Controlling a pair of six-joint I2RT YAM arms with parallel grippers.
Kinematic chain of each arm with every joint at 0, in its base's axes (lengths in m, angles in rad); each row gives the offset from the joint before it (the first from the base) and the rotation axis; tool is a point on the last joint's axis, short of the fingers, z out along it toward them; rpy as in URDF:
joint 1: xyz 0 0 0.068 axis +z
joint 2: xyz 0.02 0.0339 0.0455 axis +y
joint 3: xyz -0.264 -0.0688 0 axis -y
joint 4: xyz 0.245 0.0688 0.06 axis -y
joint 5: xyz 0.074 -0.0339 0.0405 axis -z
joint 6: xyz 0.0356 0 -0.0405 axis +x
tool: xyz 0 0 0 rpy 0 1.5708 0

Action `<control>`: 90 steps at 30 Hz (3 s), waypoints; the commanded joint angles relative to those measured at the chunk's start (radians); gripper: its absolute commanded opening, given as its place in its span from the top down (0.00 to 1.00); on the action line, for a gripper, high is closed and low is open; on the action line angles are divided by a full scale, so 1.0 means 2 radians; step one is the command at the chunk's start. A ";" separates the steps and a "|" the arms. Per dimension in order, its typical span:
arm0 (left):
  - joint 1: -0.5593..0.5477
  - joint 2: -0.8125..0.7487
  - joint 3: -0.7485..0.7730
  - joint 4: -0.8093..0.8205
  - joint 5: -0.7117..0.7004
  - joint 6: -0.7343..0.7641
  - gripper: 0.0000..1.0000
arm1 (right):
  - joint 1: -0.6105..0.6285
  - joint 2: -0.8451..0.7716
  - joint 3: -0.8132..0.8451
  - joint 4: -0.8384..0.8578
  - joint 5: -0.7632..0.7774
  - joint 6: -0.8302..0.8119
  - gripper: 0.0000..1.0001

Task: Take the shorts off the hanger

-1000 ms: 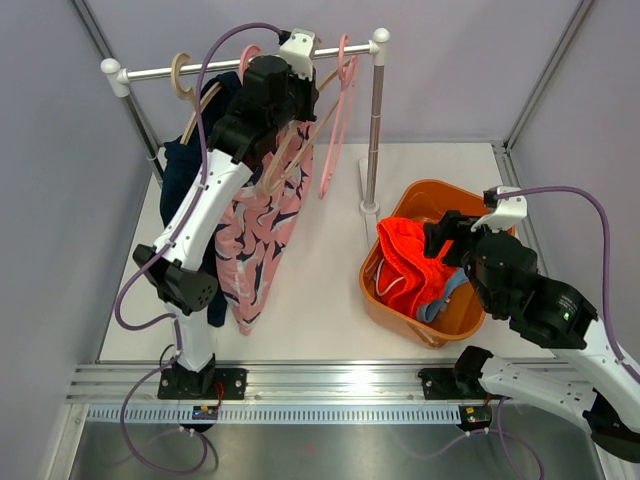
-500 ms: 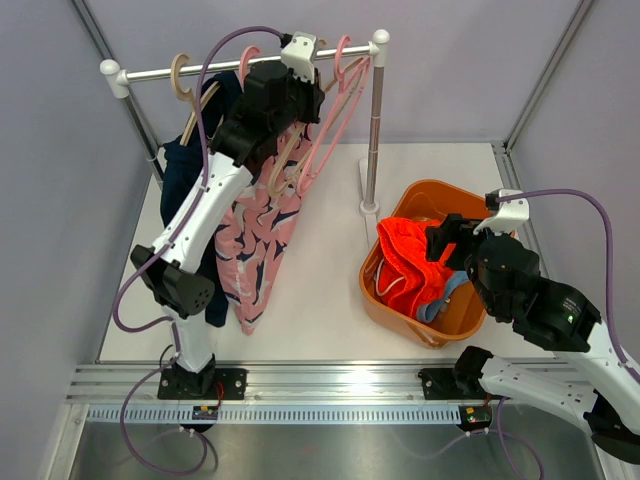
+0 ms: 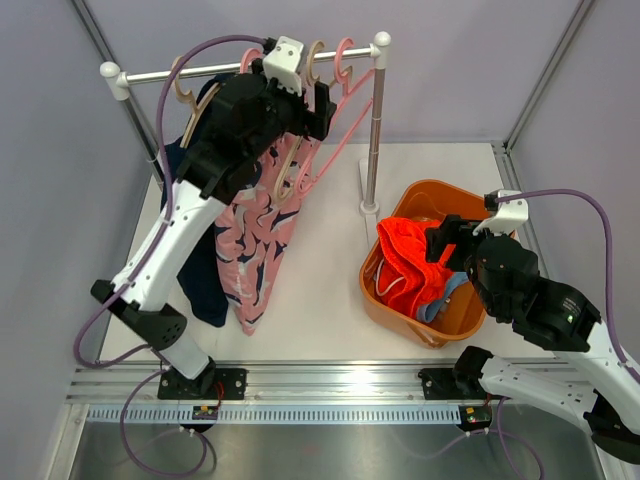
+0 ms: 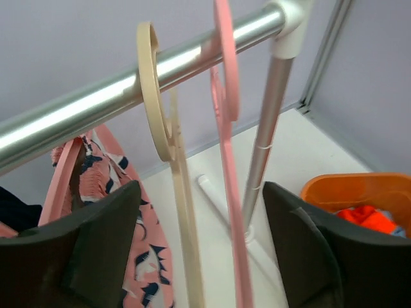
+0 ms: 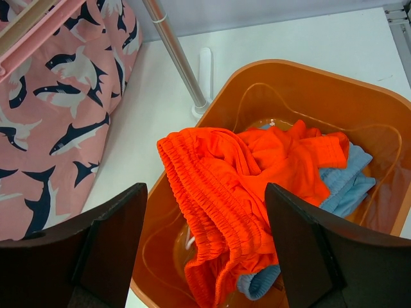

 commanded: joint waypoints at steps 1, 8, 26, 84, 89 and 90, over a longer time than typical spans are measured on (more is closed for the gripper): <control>-0.008 -0.060 -0.030 0.033 -0.026 0.006 0.03 | -0.003 -0.002 0.006 0.006 0.008 0.006 0.17; -0.008 -0.173 -0.180 0.154 -0.039 -0.064 0.01 | -0.003 -0.051 -0.006 0.046 -0.004 -0.010 0.00; 0.076 -0.178 -0.109 0.043 0.104 -0.132 0.01 | -0.003 -0.083 -0.021 0.067 -0.063 -0.004 0.01; 0.140 -0.040 -0.109 0.069 0.042 -0.056 0.41 | -0.003 -0.032 -0.029 0.095 -0.073 -0.023 0.01; 0.140 -0.043 -0.116 0.073 0.038 -0.051 0.55 | -0.003 -0.026 -0.034 0.098 -0.075 -0.025 0.01; 0.140 -0.042 -0.116 0.073 0.036 -0.050 0.59 | -0.003 -0.025 -0.034 0.099 -0.076 -0.025 0.01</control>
